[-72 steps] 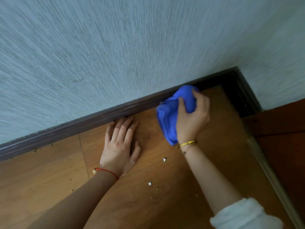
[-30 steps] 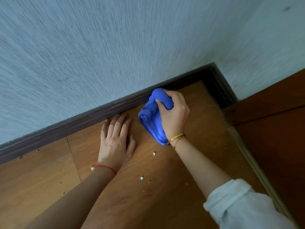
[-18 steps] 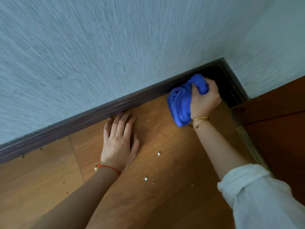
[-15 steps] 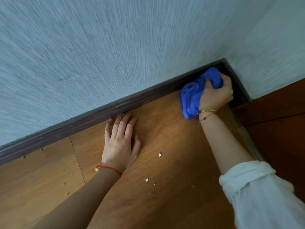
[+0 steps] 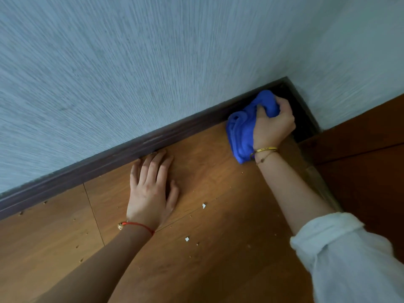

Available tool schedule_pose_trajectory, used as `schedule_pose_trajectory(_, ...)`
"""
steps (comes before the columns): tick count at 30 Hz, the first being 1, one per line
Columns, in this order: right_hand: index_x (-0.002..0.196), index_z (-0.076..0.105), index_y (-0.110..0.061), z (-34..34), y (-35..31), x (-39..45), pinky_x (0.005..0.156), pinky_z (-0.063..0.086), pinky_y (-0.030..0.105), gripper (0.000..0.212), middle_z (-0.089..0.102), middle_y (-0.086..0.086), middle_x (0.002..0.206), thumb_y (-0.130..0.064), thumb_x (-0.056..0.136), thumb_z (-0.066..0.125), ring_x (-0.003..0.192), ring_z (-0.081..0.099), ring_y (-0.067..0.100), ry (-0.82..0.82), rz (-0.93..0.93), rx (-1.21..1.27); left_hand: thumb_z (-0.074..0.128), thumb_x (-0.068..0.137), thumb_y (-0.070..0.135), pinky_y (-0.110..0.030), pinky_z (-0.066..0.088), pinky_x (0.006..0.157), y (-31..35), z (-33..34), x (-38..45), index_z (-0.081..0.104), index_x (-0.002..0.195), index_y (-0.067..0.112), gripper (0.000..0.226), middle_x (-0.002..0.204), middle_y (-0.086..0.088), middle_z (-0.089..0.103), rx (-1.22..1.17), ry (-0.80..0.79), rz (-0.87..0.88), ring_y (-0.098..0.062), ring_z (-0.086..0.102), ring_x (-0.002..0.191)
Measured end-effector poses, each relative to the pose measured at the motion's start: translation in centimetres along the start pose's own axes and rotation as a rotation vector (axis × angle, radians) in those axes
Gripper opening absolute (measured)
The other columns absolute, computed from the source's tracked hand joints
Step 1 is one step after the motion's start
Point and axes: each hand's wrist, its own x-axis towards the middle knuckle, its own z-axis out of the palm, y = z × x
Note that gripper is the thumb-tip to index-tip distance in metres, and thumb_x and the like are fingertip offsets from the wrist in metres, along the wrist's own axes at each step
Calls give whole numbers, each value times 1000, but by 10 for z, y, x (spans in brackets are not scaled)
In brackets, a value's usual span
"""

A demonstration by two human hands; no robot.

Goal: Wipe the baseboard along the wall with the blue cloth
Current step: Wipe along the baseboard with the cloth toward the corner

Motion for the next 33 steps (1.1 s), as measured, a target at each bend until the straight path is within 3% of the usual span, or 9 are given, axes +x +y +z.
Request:
schedule_pose_trajectory(2, 101, 71, -6, 1, -6, -20, 85, 47, 16, 25, 71, 9, 98, -5, 76, 73, 90, 65, 16, -3, 4, -12, 47, 95, 31, -59, 25, 121, 0, 1, 0, 55, 141, 6, 53, 150, -13, 50, -6, 2, 2, -34, 43, 141)
schedule_pose_trajectory(4, 97, 71, -6, 4, -15, -53, 84, 47, 22, 23, 70, 9, 94, -3, 75, 74, 90, 65, 20, -61, -76, -10, 47, 94, 31, -60, 25, 120, 0, 2, 0, 55, 141, 6, 54, 150, -14, 50, -3, 4, 2, -34, 43, 141)
schedule_pose_trajectory(8, 95, 71, -8, 0, -21, -82, 80, 46, 15, 22, 69, 3, 93, -2, 75, 77, 88, 62, 11, -213, -216, 25, 47, 93, 30, -58, 25, 121, 0, 1, -1, 55, 141, 6, 54, 149, -14, 51, -1, 9, 6, -34, 44, 141)
schedule_pose_trajectory(14, 102, 72, -5, 6, -21, -24, 85, 47, 9, 27, 71, 7, 99, -4, 75, 71, 93, 67, 16, 98, -3, 71, 47, 95, 32, -59, 25, 121, -1, -1, 0, 53, 142, 7, 54, 149, -13, 50, 12, -19, 8, -33, 44, 141)
schedule_pose_trajectory(17, 100, 71, -3, 9, -33, -53, 87, 40, 5, 27, 67, 9, 98, 3, 74, 70, 94, 62, 11, 28, -131, 57, 47, 95, 32, -60, 26, 120, -1, -1, 0, 54, 142, 7, 54, 150, -13, 50, 9, -22, 8, -34, 44, 141)
schedule_pose_trajectory(21, 101, 70, -1, 9, -39, -102, 87, 47, 16, 24, 66, 8, 99, 6, 78, 75, 96, 61, 10, -146, -297, 84, 48, 94, 32, -60, 26, 119, -2, 1, 0, 54, 141, 6, 54, 149, -14, 50, 14, -17, 7, -35, 44, 141)
schedule_pose_trajectory(24, 96, 69, -2, 7, -33, -86, 84, 42, 8, 22, 65, 7, 94, 5, 77, 76, 90, 56, 2, -128, -284, 88, 48, 94, 31, -60, 26, 119, -2, 0, -1, 55, 141, 6, 53, 148, -14, 51, 2, -7, 12, -34, 44, 140)
schedule_pose_trajectory(29, 98, 67, -1, 3, -24, -47, 85, 41, 7, 21, 66, 6, 97, -3, 78, 74, 90, 56, 2, 16, -135, 58, 48, 94, 31, -59, 25, 120, -1, -1, 0, 55, 141, 6, 53, 148, -14, 51, -5, -6, 4, -34, 44, 140)
schedule_pose_trajectory(33, 100, 67, -3, 8, -33, -84, 86, 40, 8, 24, 66, 6, 98, -5, 79, 77, 92, 61, 12, -61, -189, 46, 49, 93, 30, -58, 26, 120, -1, 0, 0, 56, 139, 6, 53, 149, -13, 51, -7, 2, 5, -34, 45, 139)
